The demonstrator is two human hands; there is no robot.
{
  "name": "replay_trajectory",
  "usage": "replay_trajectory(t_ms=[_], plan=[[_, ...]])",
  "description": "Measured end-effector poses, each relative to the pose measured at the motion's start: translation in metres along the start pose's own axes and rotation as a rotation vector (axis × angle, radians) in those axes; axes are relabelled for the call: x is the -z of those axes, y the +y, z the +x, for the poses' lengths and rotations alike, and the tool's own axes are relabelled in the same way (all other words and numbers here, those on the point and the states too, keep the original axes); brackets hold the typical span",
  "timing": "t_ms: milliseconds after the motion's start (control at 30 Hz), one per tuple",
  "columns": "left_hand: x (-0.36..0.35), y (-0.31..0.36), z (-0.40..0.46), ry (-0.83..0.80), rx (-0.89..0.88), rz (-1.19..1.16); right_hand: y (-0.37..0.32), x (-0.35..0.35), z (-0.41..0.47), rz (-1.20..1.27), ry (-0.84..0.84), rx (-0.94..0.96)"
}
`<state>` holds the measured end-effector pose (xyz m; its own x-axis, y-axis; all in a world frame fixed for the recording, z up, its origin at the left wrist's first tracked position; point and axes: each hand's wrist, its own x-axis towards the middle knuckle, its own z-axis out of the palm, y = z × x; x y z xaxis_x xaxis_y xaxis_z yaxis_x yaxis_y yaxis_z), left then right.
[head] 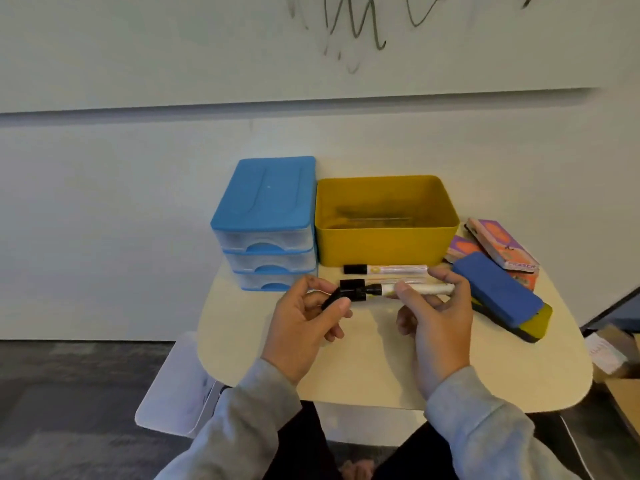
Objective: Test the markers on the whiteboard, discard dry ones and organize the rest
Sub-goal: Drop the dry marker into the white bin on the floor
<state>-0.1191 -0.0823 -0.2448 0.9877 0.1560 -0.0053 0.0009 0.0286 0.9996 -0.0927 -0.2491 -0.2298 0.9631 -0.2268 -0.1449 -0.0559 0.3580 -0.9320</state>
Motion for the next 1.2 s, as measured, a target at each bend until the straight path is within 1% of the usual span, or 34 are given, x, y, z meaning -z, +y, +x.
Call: replay_trajectory(t_ms=[133, 267, 400, 600, 733, 800, 867, 967, 1100, 1133, 1200], plan=[[0.001, -0.004, 0.004, 0.007, -0.043, 0.018, 0.002, 0.002, 0.008, 0.026, -0.024, -0.063], [0.004, -0.006, 0.007, 0.034, -0.064, 0.046, 0.005, 0.009, 0.011, 0.01, -0.148, -0.075], [0.002, -0.007, 0.007, -0.008, -0.066, 0.128, 0.006, 0.013, 0.014, -0.023, -0.238, -0.062], [0.004, -0.008, 0.007, -0.001, -0.079, 0.15, 0.008, 0.014, 0.014, 0.025, -0.251, -0.087], [0.004, -0.009, 0.007, -0.021, -0.099, 0.159, 0.009, 0.011, 0.013, -0.072, -0.26, -0.044], [0.003, -0.008, 0.007, -0.002, -0.109, 0.157, 0.007, 0.008, 0.012, -0.141, -0.273, -0.016], [-0.001, -0.006, 0.009, 0.038, -0.11, 0.158, 0.002, 0.005, 0.015, -0.273, -0.342, -0.002], [-0.009, -0.009, 0.014, 0.123, -0.06, 0.079, -0.004, 0.002, 0.03, -0.402, -0.463, -0.026], [-0.012, -0.012, 0.019, 0.193, -0.019, 0.001, -0.004, 0.004, 0.044, -0.361, -0.585, -0.084], [-0.01, -0.012, 0.019, 0.182, -0.002, -0.037, -0.002, 0.006, 0.045, -0.353, -0.61, -0.084], [-0.004, -0.01, 0.019, 0.102, 0.02, -0.095, 0.0, 0.009, 0.045, -0.354, -0.641, -0.08]])
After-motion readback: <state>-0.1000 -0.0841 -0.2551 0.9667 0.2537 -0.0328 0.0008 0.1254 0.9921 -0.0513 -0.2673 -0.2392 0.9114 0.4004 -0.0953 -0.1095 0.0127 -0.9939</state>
